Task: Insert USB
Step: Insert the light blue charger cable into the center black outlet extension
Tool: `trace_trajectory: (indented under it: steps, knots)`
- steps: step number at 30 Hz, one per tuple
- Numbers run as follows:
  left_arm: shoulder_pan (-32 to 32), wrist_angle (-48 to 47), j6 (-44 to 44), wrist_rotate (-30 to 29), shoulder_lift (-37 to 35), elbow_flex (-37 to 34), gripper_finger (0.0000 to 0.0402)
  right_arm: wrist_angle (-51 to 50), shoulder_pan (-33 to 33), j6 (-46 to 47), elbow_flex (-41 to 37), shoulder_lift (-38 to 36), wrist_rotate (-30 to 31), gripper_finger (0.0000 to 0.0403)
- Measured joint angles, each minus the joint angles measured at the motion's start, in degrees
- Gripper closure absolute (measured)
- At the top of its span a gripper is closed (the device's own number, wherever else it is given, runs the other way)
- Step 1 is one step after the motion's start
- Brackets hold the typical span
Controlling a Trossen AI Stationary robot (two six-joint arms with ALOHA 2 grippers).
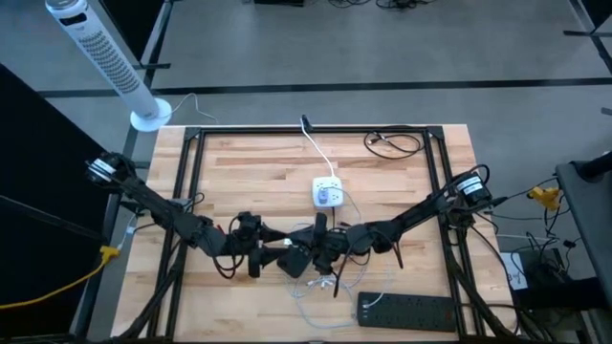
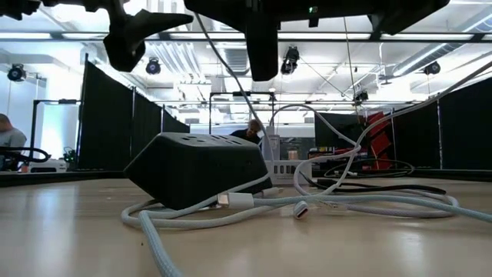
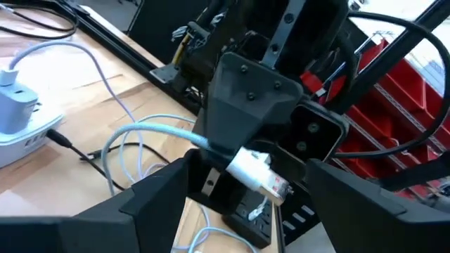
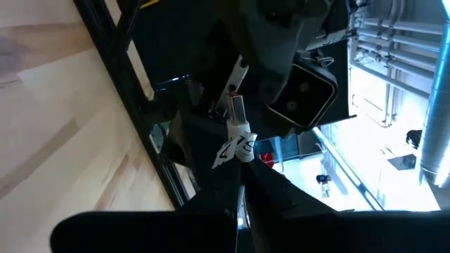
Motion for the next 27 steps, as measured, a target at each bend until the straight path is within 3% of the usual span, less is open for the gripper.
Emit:
trace_trajectory:
  steps: [20, 23, 27]
  knots:
    - [2.4, 0.3, 0.1, 1.5, 0.7, 0.0, 0.0129, -0.3, -2.0, 0.5, -0.3, 0.3, -0.6, 0.0403]
    - [2.5, 0.1, 0.9, 1.4, 0.7, 0.0, 0.0154, -0.3, -2.0, 0.5, -0.5, 0.3, -0.6, 0.0403]
    - [2.5, -0.5, 2.3, 1.4, 0.7, 0.0, 0.0237, 0.0, -2.0, 0.5, -0.9, 0.3, -0.8, 0.0403]
